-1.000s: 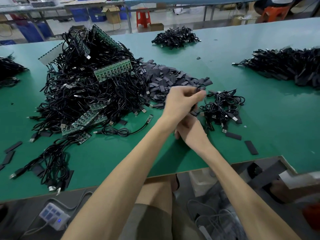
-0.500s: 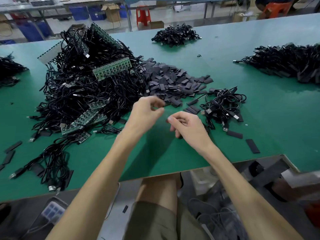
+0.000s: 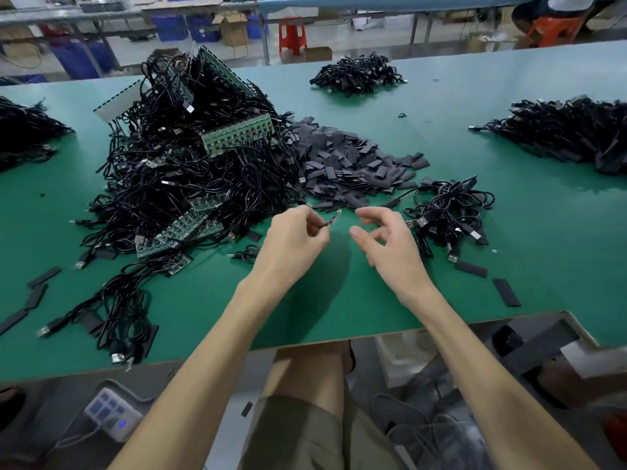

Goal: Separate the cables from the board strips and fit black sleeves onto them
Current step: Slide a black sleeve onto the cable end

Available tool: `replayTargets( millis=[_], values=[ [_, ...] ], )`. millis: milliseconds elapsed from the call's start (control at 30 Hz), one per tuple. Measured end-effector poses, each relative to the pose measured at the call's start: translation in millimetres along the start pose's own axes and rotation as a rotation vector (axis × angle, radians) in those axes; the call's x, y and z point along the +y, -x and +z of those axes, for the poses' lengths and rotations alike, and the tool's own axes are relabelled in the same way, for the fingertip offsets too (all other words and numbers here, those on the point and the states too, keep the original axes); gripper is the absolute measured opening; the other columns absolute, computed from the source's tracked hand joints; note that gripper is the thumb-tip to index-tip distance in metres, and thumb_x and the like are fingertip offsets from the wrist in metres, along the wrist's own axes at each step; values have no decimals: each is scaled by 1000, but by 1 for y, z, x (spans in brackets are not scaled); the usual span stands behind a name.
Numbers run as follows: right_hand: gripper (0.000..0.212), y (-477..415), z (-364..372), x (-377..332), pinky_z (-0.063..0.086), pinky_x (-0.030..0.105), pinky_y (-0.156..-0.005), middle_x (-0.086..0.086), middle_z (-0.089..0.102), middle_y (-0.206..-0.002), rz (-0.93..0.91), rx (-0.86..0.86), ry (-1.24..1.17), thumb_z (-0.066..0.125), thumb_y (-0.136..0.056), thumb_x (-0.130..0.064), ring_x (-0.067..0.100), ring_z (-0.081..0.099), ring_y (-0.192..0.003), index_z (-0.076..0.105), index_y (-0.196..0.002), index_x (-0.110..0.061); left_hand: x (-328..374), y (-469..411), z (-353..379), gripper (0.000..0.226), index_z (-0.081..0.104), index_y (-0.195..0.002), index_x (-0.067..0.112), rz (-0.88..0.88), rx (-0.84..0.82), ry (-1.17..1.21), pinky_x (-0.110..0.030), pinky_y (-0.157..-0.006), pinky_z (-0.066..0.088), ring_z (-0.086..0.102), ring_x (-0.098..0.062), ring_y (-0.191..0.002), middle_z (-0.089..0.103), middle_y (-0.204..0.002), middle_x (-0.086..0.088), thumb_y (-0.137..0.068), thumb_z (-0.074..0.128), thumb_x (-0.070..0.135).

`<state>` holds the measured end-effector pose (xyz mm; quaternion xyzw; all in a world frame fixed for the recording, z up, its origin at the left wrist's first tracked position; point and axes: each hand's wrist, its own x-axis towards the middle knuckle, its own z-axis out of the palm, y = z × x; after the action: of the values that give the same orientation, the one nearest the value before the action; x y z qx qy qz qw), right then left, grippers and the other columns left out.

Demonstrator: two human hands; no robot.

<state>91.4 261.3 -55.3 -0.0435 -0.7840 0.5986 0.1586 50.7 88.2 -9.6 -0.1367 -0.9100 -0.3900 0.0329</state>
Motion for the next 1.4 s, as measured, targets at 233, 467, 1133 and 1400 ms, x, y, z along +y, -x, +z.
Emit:
replayTargets(
  millis=[233,467,1133,1400],
  values=[
    [26,3,0,-3,48,23,-56,-1,78,-98,-24,-116,-79,53,-108,-29,4,67,-68,72,-115,-14,17,-1,-6,9,72,-95,8,-197,-116,921,-22,-58,54,64,-15,-67,64,-72,0,-93,74,16],
    [30,6,1,-9,54,28,-58,9,76,-74,3,-220,-186,53,-107,-35,27,72,-62,67,-116,-11,7,-2,17,15,71,-100,3,-228,-194,915,-30,-56,58,68,-20,-71,71,-83,-12,-90,76,13],
    [47,6,-1,-12,28,23,-33,5,54,-51,-2,89,-229,42,-112,-33,17,35,-32,51,-77,-3,8,-22,60,16,64,-108,14,554,-187,-415,-38,-97,34,52,-24,-119,59,-103,4,-97,54,22],
    [41,7,1,-14,29,21,-34,2,53,-50,25,99,-241,42,-112,-33,15,37,-34,60,-82,-11,-10,-7,38,25,73,-105,5,481,-68,-349,-41,-92,44,53,-30,-102,59,-109,-11,-103,60,26]
  ],
)
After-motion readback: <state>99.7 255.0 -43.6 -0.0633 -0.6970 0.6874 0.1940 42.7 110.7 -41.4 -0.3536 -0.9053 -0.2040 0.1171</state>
